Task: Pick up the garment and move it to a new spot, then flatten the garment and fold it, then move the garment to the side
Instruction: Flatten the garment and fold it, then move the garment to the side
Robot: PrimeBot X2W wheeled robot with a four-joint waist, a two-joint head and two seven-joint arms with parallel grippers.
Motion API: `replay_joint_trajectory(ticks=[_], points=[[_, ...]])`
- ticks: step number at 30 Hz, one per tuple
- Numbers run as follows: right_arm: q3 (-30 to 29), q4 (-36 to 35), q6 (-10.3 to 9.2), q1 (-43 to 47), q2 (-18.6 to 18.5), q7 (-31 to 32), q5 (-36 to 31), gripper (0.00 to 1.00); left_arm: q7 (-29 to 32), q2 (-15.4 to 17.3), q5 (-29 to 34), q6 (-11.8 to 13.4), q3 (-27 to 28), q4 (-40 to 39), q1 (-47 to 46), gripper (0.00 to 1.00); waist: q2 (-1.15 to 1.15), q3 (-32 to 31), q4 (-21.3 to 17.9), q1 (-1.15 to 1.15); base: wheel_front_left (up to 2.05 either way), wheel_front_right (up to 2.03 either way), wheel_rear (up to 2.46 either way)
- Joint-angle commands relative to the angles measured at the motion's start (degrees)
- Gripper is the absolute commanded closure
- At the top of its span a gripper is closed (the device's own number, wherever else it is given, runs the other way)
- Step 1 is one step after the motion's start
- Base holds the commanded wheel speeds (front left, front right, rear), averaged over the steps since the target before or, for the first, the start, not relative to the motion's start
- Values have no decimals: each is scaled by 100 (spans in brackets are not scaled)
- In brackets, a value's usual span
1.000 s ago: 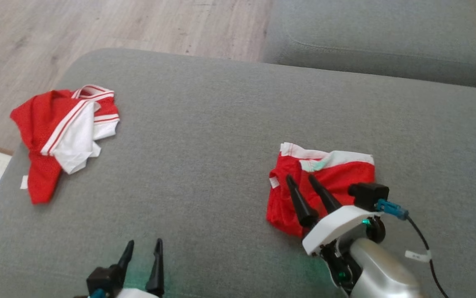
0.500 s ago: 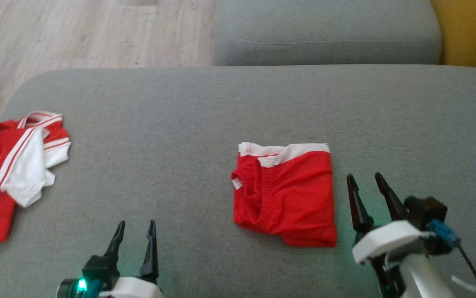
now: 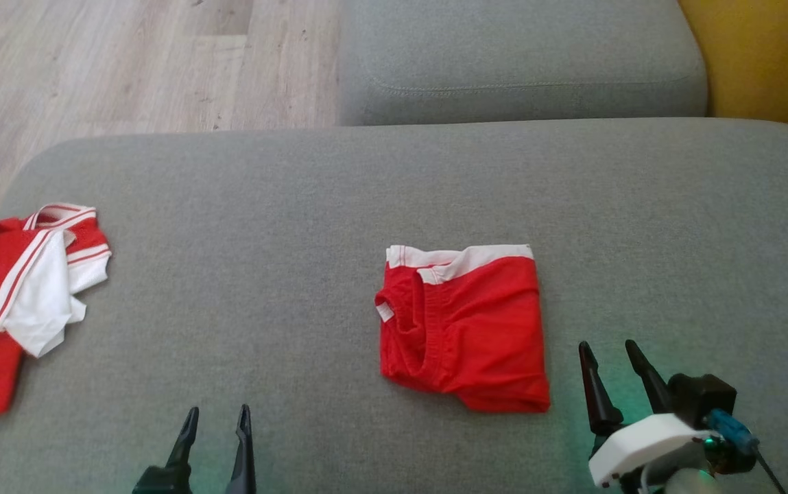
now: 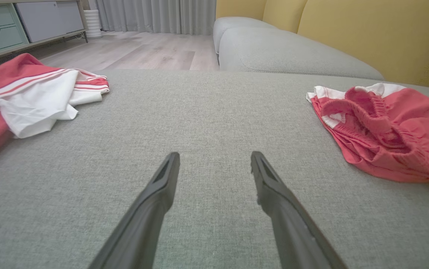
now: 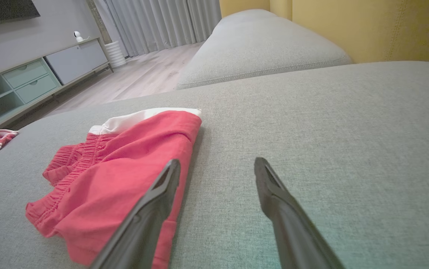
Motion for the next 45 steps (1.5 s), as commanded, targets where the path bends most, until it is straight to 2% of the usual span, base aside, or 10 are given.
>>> replay_joint_trajectory(ticks=[1,8,12,19,20,21,24,28,40,45], points=[[134,-149,-4,-219,-7,-77,20,0,-30,5,-2,21,121,-214,-232,0,0,41,50,0,0,0,0],[406,169,-4,-614,-7,-77,260,0,-30,5,-21,-42,-35,-169,-343,0,0,216,228,0,0,0,0],[766,909,-4,-1158,-7,-77,396,0,-30,5,-89,-67,-133,-82,-434,0,0,385,413,0,0,0,0],[680,2173,-4,-1878,-7,-77,504,0,-30,5,-94,-118,-182,-8,-574,0,0,600,786,0,0,0,0],[720,2260,-4,-1906,-7,-77,549,25,-30,5,-95,-119,-175,-7,-575,0,0,606,799,0,0,0,0],[749,2303,-4,-1925,-7,-77,616,100,-30,5,-97,-121,-167,-5,-573,0,0,611,803,0,0,0,0],[757,2218,-4,-1930,-7,-77,711,100,-30,5,-95,-140,-128,5,-527,0,0,582,688,0,0,0,0],[665,1920,-4,-1827,-7,-78,647,100,-30,5,-82,-149,-29,-59,-456,0,0,467,215,0,0,0,0],[1154,1378,-4,-1636,-7,-78,568,100,-30,5,-148,-219,-336,-360,-709,0,0,522,-2297,0,0,0,0],[1258,1222,-4,-1578,-7,-78,624,100,-30,5,-184,-241,-545,-384,-871,0,0,662,-2948,0,0,0,0]])
